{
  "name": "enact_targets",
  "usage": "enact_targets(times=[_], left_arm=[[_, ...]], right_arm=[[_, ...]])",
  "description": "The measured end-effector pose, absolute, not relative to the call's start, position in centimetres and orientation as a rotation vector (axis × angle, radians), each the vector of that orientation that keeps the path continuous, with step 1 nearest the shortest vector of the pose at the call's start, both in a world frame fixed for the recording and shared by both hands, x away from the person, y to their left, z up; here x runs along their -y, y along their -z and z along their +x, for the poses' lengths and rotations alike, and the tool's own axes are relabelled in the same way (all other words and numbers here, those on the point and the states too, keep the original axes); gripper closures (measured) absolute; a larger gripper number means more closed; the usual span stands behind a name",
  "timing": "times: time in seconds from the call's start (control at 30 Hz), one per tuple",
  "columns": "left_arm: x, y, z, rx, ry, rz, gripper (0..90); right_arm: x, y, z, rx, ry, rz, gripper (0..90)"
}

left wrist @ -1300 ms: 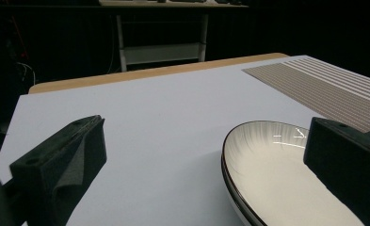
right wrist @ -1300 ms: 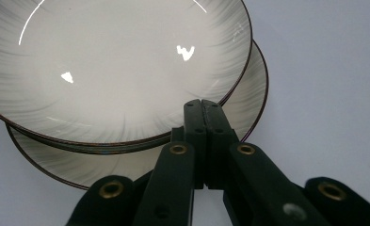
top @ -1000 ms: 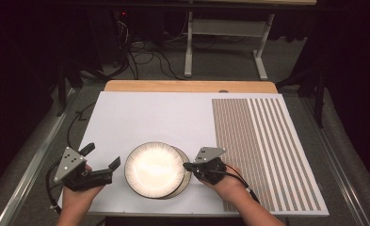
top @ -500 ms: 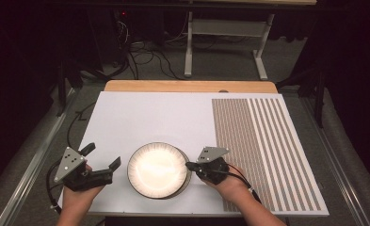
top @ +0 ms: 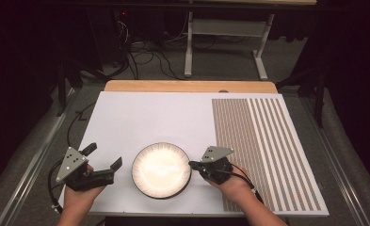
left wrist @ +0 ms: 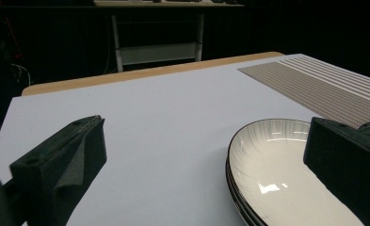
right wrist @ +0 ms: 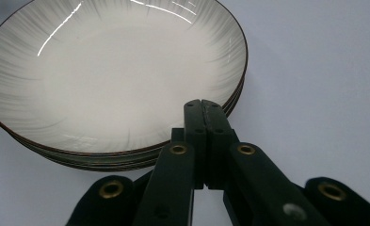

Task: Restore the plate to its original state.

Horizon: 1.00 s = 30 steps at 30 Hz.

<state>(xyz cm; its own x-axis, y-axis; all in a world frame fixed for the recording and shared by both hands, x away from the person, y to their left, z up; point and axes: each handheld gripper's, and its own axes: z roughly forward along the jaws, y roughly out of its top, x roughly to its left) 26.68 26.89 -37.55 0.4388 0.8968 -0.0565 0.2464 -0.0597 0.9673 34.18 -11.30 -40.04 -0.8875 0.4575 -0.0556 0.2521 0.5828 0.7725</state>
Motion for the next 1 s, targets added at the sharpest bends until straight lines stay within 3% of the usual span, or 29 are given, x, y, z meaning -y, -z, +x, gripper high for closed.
enact_targets(times=[0.4,0.8,0.97,1.0], left_arm=[[-26.7,37.6,26.8,-1.028,-0.723,1.58,0.5],[-26.6,37.8,27.0,-1.03,-0.712,1.586,0.6],[-26.3,38.1,27.2,-1.028,-0.699,1.592,0.5],[-26.2,38.3,27.4,-1.03,-0.688,1.596,0.5]], right_arm=[[11.7,39.7,34.1,-2.541,-1.229,0.608,90.0],[15.9,37.7,33.8,-2.41,-1.309,0.708,90.0],[18.1,37.2,33.3,-2.341,-1.343,0.76,75.3],[18.8,37.0,33.1,-2.313,-1.358,0.773,67.9]])
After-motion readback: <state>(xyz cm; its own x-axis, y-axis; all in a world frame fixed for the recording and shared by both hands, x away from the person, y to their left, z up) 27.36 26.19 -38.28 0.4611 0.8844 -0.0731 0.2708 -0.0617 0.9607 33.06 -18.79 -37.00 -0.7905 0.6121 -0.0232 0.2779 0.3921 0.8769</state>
